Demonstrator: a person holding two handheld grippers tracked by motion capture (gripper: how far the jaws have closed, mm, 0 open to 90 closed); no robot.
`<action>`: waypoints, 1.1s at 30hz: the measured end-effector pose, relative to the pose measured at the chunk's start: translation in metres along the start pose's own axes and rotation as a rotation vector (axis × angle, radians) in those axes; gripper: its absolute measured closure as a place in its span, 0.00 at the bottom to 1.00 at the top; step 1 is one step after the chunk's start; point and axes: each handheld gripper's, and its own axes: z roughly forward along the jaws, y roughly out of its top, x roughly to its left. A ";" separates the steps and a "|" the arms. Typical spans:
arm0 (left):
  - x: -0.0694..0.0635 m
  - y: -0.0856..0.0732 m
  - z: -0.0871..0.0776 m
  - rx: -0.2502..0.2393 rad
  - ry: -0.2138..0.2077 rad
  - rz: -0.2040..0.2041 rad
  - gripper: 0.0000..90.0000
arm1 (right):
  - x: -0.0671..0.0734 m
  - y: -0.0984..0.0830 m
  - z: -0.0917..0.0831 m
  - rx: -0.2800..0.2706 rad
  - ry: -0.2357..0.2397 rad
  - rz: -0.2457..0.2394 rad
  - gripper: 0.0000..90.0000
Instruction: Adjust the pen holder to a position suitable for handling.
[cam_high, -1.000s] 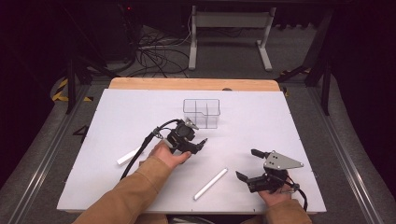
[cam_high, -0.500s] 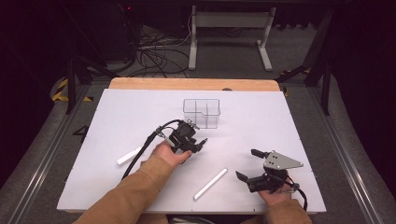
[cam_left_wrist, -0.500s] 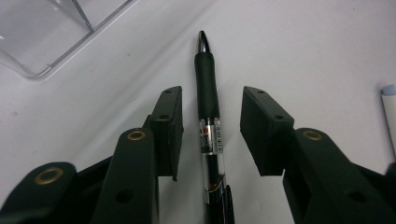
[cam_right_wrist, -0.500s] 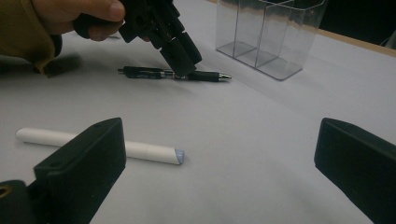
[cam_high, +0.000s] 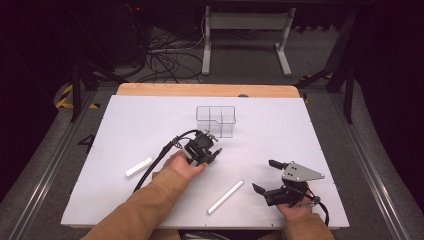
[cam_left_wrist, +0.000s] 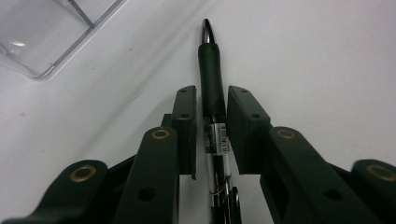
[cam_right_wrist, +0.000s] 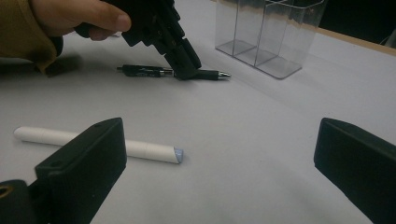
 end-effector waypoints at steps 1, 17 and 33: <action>0.000 0.000 0.000 0.003 0.007 0.003 0.86 | 0.000 0.000 0.000 0.000 0.000 -0.003 0.03; -0.006 0.004 -0.005 0.013 0.019 0.022 0.89 | 0.000 0.000 0.001 0.003 -0.004 -0.003 0.04; -0.008 0.005 -0.031 -0.062 -0.033 0.030 0.89 | 0.000 0.000 0.001 0.002 0.000 -0.003 0.04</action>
